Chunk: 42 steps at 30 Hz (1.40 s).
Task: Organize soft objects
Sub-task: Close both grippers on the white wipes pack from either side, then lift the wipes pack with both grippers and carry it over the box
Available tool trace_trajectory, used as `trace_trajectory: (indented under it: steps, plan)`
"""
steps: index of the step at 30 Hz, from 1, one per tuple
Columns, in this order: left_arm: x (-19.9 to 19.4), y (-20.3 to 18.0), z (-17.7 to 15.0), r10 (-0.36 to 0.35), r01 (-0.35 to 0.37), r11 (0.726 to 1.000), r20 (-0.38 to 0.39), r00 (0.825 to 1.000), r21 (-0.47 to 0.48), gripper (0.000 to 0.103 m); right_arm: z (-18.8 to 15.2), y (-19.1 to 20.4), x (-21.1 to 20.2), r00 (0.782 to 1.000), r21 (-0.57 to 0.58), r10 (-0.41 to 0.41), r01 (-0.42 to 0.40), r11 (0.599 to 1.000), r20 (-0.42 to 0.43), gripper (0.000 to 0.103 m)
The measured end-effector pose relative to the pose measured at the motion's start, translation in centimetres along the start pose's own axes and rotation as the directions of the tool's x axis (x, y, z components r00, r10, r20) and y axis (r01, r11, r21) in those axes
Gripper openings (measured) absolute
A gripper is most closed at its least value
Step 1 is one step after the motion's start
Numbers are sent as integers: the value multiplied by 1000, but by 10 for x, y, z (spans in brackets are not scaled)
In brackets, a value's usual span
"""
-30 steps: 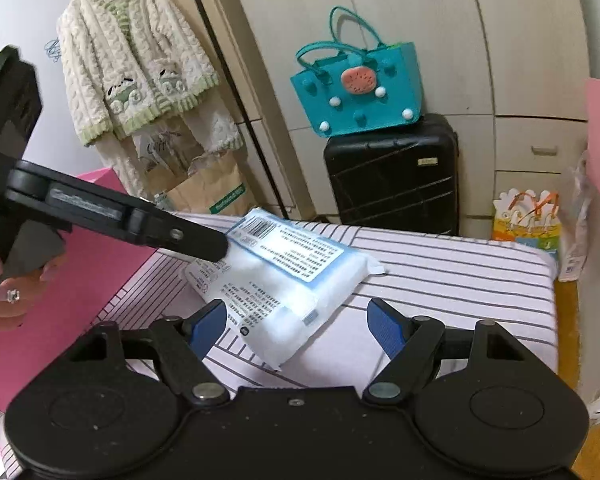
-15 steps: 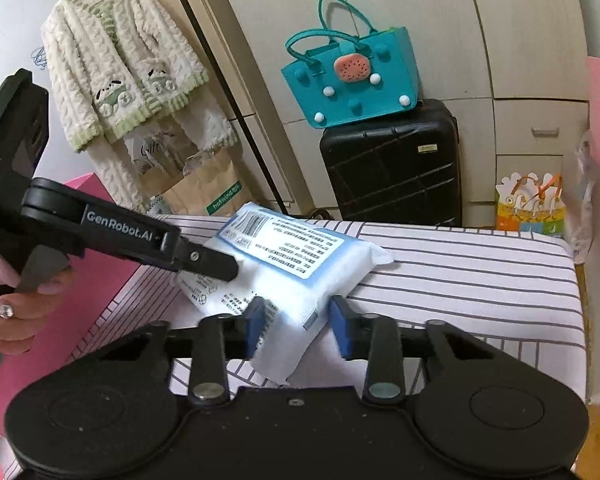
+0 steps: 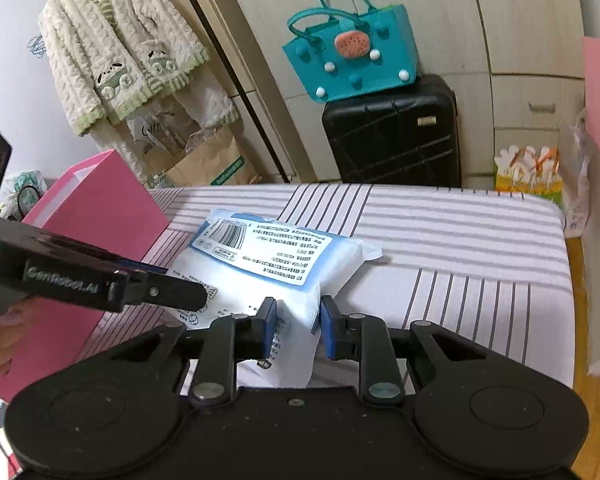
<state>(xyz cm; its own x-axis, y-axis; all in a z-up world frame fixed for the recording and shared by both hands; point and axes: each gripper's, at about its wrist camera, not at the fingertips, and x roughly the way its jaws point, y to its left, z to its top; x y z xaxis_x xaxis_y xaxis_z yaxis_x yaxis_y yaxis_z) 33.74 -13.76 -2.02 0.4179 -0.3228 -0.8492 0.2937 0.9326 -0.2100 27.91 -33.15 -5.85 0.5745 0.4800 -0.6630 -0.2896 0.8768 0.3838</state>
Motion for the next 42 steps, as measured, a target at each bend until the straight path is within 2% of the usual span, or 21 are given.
trace_trajectory:
  steps: [7, 10, 19, 22, 25, 34, 38, 42]
  plan:
    - [-30, -16, -20, 24, -32, 991, 58, 998, 126, 37, -11, 10, -11, 998, 40, 31, -29, 999, -61, 29]
    - [-38, -21, -31, 67, -67, 985, 8, 998, 156, 37, -17, 21, -20, 996, 35, 62, -60, 998, -71, 31]
    - [-78, -24, -58, 11, -14, 981, 18, 1000, 195, 37, -35, 61, -49, 992, -32, 28, -32, 999, -126, 38]
    - [-91, -21, -66, -34, 33, 981, 2, 999, 193, 42, -37, 76, -62, 992, -65, 14, -22, 998, -125, 42]
    - [-102, -15, -75, -81, 82, 982, -14, 997, 169, 42, -39, 91, -74, 995, -114, -17, 5, 993, -101, 45]
    - [-145, 2, -110, -118, 104, 977, 68, 991, 185, 42, -42, 130, -92, 997, -165, -29, 16, 986, -75, 49]
    - [-171, 16, -122, -116, 92, 979, 125, 985, 182, 42, -39, 160, -105, 999, -223, -26, 16, 975, -42, 49]
    - [-205, 32, -135, -102, 64, 982, 216, 971, 177, 42, -36, 191, -117, 1000, -295, -5, 4, 955, -3, 52]
